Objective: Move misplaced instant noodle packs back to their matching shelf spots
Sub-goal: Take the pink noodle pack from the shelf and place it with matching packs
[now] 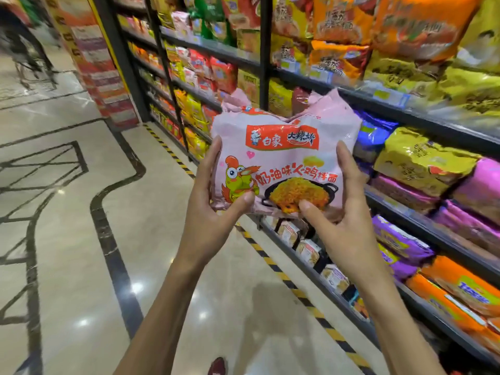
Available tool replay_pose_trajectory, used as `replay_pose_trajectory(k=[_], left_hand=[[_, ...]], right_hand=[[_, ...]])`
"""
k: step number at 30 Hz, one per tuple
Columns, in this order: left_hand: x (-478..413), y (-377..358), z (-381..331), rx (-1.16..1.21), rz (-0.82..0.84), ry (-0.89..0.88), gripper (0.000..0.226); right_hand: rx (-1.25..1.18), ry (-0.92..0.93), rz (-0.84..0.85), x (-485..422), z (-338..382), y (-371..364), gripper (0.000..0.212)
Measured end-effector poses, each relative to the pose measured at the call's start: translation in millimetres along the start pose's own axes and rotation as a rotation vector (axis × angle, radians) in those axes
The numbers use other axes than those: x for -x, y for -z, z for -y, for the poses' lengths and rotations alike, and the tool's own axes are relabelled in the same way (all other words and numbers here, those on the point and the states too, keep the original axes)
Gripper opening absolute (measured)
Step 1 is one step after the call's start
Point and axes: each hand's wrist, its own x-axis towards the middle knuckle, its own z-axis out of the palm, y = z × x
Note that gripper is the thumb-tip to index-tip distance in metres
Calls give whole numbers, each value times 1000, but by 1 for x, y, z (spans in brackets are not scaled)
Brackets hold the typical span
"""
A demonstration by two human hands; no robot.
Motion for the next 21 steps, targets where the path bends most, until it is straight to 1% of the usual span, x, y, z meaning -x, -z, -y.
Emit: replay_pose_trajectory(k=[3,8,11,15,18,21], left_hand=[[-25,44,10,-23,-79,-18,84],[-75,115,38,-68,-149,-41,83],[-104,154,60,-85,-178,-46,83],[-138,199,85,-99,-209,-31,83],[-152,225,105,-112,-242,1,83],[-161,249,126,-129,-289,58,85]], right_hand=[[-31,42,66,-37,3,-47,87],[-93,87,119,-96,7,-129,82],[-88,95,149,-130,2,-174,82],[-121,91,196,-168,-6,-231,84],[-81,92,233,-188,-17,-267,87],[-65,28,263,-207,-30,-297,89]])
